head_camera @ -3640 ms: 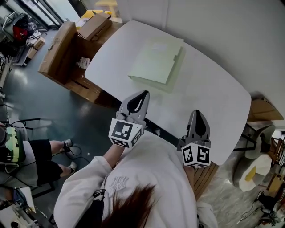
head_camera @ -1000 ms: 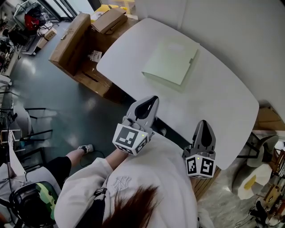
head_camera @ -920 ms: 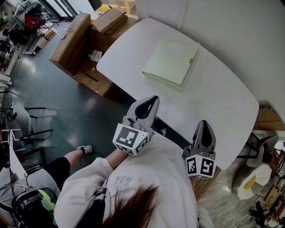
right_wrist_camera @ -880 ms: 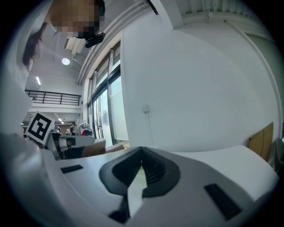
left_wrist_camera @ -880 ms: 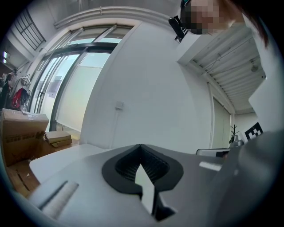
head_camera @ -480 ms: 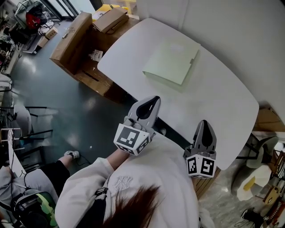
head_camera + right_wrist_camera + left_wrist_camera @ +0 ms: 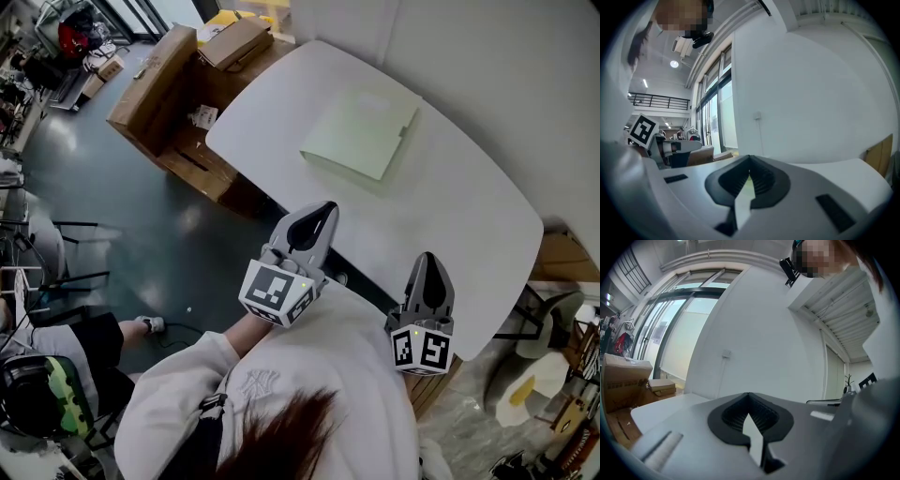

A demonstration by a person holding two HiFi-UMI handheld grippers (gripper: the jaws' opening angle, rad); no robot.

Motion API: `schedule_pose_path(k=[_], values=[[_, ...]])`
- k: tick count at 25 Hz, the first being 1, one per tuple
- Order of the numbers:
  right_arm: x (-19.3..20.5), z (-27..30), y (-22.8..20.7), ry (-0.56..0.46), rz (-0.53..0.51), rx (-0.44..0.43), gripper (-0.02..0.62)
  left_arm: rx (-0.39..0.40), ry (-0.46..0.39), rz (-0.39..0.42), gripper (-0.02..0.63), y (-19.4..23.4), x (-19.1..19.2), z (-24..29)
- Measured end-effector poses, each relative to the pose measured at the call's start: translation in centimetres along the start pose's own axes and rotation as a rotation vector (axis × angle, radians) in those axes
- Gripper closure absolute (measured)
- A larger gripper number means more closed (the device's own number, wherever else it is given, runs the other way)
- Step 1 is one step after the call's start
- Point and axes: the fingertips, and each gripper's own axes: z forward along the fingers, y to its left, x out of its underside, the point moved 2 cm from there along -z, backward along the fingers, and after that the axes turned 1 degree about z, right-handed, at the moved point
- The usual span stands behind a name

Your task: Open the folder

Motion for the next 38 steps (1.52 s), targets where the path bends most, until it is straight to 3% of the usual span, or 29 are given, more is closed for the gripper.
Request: schedule_pose_path(k=[38], values=[[0.1, 0.1, 0.3, 0.004, 0.006, 0.002, 0.589, 0.013, 0.003, -0.003, 0.598, 0.0, -0.1, 0.2]])
